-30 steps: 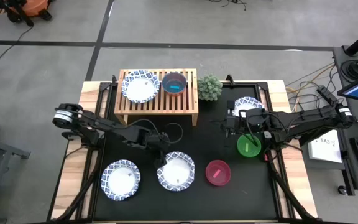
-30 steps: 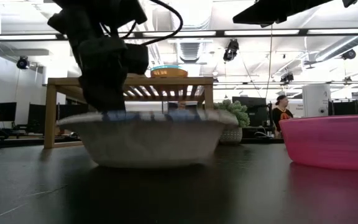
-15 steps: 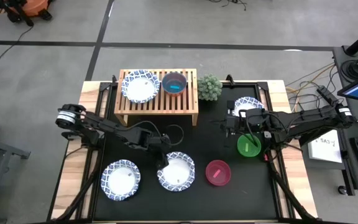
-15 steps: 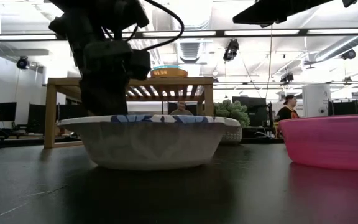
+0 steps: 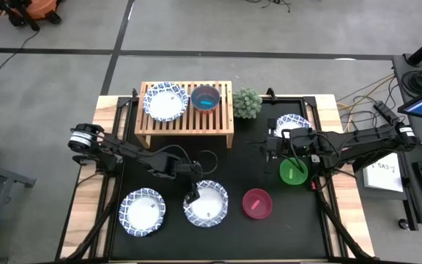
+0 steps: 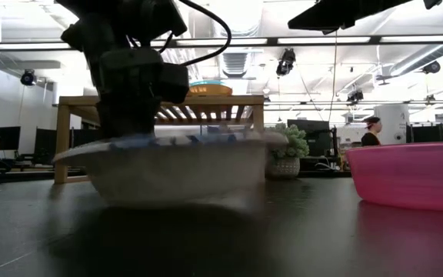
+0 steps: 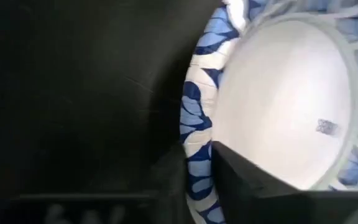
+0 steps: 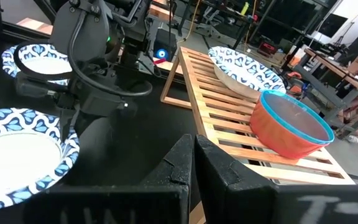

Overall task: Place and stack bowls onto a shelf
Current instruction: Stack the white patterned bowl on top of the white patterned bowl on the shelf

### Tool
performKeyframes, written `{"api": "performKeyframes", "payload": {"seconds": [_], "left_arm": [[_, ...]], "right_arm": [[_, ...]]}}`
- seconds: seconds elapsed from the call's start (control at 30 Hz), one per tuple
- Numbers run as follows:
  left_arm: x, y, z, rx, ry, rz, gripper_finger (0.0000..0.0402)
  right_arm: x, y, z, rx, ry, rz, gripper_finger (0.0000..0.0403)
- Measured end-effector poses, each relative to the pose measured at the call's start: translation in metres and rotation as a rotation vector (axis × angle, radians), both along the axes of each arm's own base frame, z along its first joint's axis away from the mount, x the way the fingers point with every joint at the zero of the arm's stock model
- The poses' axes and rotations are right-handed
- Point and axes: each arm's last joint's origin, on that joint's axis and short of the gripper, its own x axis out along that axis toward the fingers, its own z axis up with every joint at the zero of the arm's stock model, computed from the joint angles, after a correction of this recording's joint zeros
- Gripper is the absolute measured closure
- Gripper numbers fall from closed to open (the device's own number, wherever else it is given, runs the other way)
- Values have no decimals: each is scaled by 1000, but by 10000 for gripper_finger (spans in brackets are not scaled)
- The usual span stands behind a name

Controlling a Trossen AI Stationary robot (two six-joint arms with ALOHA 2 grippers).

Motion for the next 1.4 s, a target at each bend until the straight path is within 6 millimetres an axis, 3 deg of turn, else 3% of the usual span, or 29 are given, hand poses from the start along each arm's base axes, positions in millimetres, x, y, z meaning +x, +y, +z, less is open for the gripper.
{"api": "performKeyframes", "payload": {"seconds": [0.07,0.2,0.3,0.4,0.6,0.73,0.9,1.13,1.4], "left_arm": [[0,0,1,-7,-5,3,387],[-1,0,9,-13,-18,7,393],[-1,-1,29,-36,-51,-11,399],[-4,0,62,-22,-109,-51,400],[-25,13,150,118,-214,-88,401],[-52,34,207,283,-237,4,401],[-90,70,252,558,-174,228,401],[-134,131,282,650,-124,480,401],[-163,201,272,414,-89,585,401]], "right_arm": [[0,0,0,0,0,0,394],[0,0,0,0,0,0,394],[0,0,0,0,0,0,394],[0,0,0,1,0,0,394],[0,0,0,3,-1,-1,394],[0,0,0,2,-1,0,394],[0,0,0,1,0,0,394],[0,0,0,1,-1,0,394],[0,0,0,5,-1,-1,394]]}}
